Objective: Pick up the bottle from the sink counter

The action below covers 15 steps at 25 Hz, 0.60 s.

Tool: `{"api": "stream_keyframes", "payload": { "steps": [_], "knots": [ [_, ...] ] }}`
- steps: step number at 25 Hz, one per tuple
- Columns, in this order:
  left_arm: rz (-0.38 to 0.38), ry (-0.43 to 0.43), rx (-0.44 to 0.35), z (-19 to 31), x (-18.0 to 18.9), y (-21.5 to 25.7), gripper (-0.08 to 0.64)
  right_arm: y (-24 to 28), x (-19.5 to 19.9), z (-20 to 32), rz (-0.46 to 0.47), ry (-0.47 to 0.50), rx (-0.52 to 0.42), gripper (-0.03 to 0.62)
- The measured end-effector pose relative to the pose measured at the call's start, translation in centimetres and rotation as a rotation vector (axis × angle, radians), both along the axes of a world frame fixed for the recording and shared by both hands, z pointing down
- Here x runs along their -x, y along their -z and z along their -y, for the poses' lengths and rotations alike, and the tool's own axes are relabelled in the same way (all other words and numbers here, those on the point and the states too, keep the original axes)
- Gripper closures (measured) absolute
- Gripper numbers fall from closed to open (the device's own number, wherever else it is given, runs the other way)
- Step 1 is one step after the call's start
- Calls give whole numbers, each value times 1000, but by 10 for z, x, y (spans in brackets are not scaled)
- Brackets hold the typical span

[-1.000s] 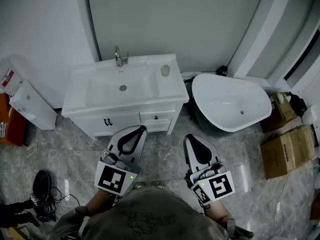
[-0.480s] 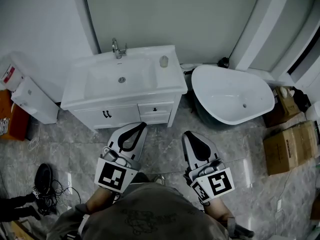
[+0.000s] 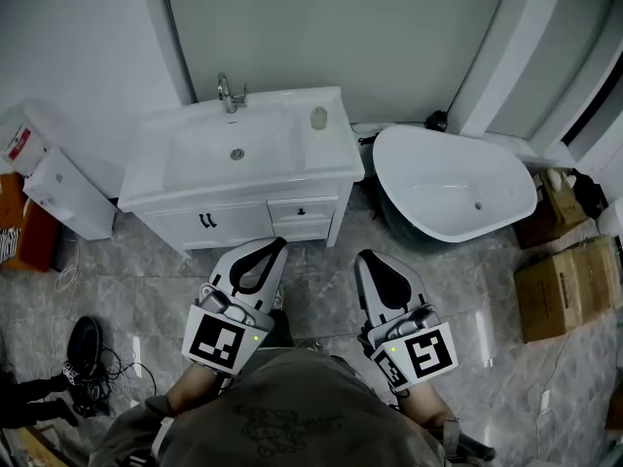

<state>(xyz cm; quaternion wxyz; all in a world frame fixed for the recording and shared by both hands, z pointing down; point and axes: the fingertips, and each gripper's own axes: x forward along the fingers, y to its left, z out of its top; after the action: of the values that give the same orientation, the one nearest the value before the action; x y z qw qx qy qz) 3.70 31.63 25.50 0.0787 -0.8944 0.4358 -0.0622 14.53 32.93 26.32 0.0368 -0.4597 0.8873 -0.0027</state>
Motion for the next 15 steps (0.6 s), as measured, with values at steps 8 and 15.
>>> {"api": "stream_keyframes", "payload": {
  "steps": [8, 15],
  "knots": [
    [-1, 13, 3, 28, 11, -16, 541, -18, 13, 30, -16, 10, 7, 557],
    [0, 11, -6, 80, 25, -17, 541, -18, 23, 83, -12, -6, -3, 557]
  ]
}}
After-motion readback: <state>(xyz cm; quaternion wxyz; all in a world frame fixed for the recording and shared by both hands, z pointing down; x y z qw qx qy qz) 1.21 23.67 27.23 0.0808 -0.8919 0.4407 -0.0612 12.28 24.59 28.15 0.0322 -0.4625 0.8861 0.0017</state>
